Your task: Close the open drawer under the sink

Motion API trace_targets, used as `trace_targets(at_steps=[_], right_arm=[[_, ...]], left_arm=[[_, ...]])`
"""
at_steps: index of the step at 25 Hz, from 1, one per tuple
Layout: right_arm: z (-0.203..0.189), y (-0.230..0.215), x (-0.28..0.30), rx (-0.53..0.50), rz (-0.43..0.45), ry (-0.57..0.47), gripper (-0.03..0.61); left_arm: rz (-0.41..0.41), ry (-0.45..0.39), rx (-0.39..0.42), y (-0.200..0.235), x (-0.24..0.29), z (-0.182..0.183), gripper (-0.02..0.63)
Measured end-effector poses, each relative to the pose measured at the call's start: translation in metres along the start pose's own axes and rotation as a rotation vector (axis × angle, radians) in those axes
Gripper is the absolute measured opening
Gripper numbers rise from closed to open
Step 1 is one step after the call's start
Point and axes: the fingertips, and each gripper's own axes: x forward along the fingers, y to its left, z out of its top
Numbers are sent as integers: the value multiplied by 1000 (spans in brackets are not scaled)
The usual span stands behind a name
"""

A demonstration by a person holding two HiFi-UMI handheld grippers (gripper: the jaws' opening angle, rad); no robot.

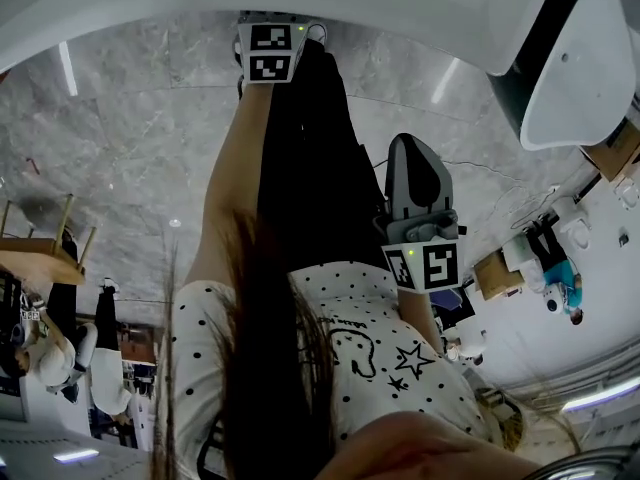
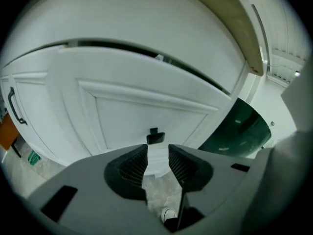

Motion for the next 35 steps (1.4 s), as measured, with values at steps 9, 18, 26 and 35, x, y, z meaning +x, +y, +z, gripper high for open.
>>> trace_targets(at_steps=[9, 18, 26, 35], right_arm=[[69, 4, -39, -98, 8, -121, 12], [163, 31, -90, -201, 27, -329, 12], [201, 55, -115, -258, 81, -447, 12], [206, 76, -102, -399, 133, -440, 12]], left_arm=[[-1, -163, 135, -46, -180, 98, 6], [2, -441, 171, -95, -331, 272, 5], [-55, -570, 242, -145, -396, 318, 5], [-37, -551, 162, -144, -394, 306, 5]])
